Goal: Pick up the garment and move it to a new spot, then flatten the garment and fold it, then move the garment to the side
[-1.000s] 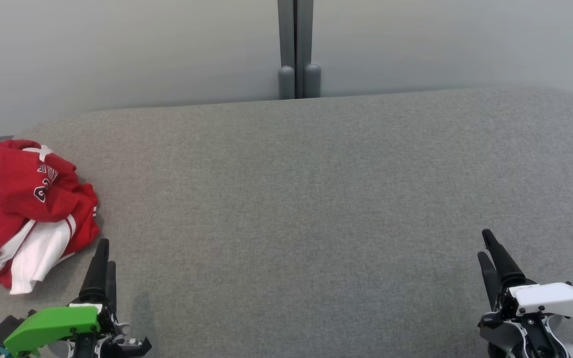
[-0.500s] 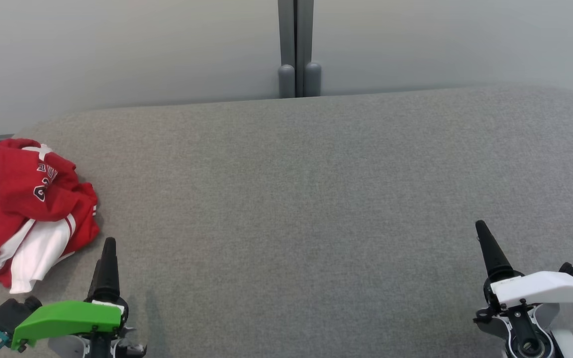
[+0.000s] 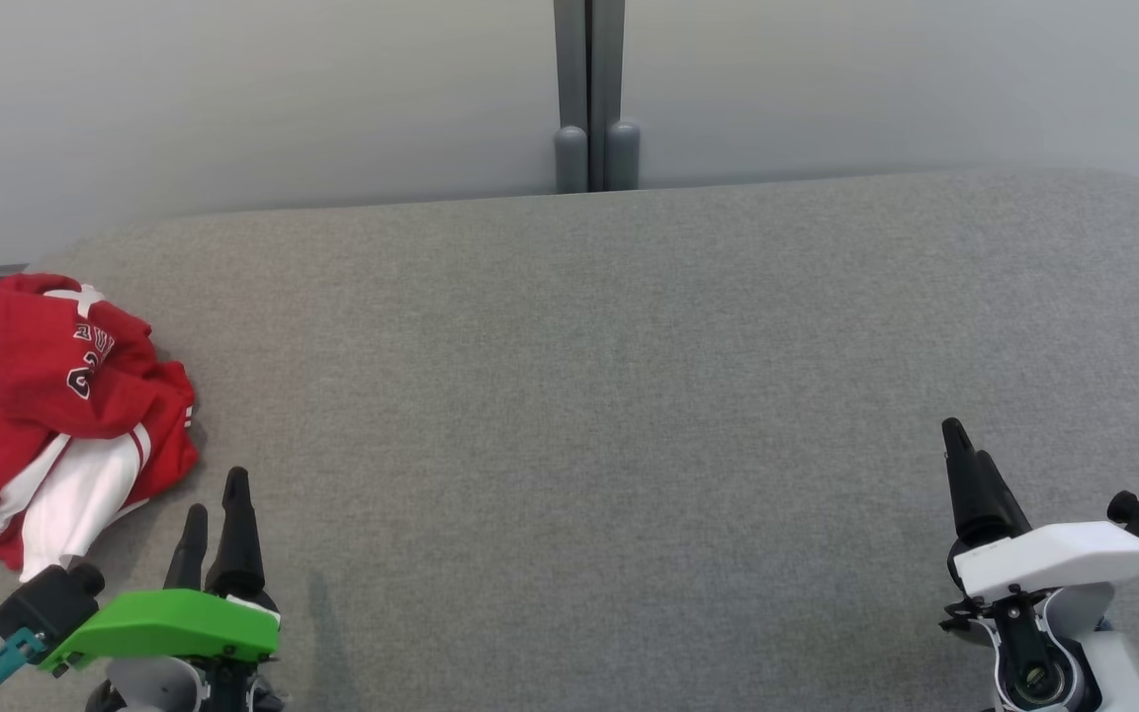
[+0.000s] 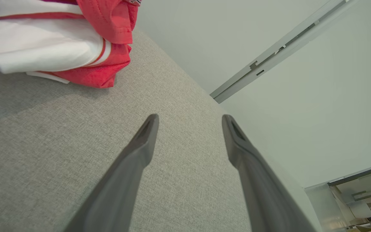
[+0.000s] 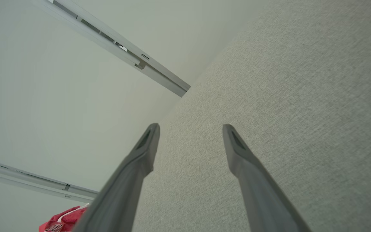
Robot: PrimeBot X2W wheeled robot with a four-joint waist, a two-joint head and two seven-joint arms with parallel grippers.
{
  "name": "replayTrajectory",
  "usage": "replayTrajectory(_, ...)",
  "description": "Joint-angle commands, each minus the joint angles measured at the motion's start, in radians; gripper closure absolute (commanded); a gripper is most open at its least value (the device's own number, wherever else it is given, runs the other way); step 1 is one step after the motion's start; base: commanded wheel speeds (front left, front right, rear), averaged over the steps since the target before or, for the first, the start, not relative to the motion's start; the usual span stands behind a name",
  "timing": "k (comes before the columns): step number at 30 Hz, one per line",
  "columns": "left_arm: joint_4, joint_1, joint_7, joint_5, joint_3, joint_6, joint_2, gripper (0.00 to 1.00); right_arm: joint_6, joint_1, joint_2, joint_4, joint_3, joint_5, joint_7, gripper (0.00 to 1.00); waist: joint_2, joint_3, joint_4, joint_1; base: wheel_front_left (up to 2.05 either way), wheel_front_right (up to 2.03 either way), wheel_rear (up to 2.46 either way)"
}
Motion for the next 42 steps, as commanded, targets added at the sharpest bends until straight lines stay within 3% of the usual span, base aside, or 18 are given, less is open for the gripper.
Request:
replayTrajectory(1,-0.009,-0.03,-0.01,0.043,-0.007,0.002,0.013,0.0,0.0,-0.026,-0.006,-0.006,0.003,-0.039,-0.013,0.0,0.0,0.0,0.0,0.0,0.0,0.0,0.0)
replayTrajectory(17,0.001,-0.031,-0.062,0.263,-0.055,0.03,0.022,0.0,0.0,-0.04,0.005,0.008,0.009,-0.279,-0.065,0.0,0.0,0.003,0.0,0.0,0.0,0.0,0.0)
replayTrajectory(42,0.01,-0.054,-0.127,0.528,-0.11,0.054,0.027,0.0,0.0,-0.032,0.005,-0.017,0.008,-0.548,-0.13,0.0,0.0,0.008,0.002,0.0,0.0,0.0,0.0)
